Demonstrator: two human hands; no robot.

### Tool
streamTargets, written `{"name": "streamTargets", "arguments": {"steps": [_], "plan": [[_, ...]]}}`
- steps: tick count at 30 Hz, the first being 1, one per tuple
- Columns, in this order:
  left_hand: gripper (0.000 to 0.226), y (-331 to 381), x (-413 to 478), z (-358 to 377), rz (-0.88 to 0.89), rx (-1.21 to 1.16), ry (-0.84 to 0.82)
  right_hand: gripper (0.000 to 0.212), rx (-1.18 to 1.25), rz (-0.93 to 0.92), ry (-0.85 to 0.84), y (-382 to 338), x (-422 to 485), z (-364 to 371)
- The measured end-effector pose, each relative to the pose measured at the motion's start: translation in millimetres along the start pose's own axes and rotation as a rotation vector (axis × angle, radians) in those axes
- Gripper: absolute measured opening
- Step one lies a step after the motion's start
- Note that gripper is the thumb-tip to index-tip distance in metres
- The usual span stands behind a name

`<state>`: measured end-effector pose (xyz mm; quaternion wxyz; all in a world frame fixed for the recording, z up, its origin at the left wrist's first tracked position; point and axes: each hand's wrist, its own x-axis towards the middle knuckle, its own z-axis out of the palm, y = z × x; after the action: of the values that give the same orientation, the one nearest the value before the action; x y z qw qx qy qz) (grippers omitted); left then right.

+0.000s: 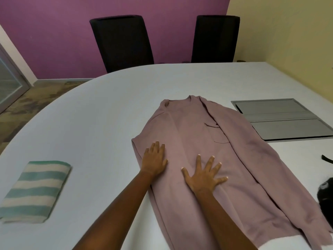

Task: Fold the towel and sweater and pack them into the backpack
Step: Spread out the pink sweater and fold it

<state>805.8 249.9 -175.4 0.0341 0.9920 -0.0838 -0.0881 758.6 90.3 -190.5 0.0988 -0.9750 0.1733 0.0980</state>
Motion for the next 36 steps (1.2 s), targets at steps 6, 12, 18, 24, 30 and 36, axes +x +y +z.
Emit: {"name": "streamTargets", "arguments": {"steps": [6,12,18,24,30,36], "plan": [[0.064,-17,49,15,0.105,-0.116,-0.072,0.078,-0.010,0.066,0.002,5,18,23],[0.125,-37,58,47,0.083,-0.099,0.036,0.101,0.029,0.063,0.069,0,27,40],[0.116,-56,54,53,0.002,-0.179,0.135,0.090,0.023,-0.046,0.078,-14,39,41],[0.110,-80,25,59,-0.160,-0.217,0.196,0.114,-0.080,-0.205,0.044,-29,45,41],[0.083,-75,-17,68,-0.388,-0.200,0.240,0.113,-0.166,-0.432,-0.004,-33,50,36],[0.064,-29,-58,76,-0.506,-0.221,0.228,0.106,-0.232,-0.582,-0.047,-7,50,25]]}}
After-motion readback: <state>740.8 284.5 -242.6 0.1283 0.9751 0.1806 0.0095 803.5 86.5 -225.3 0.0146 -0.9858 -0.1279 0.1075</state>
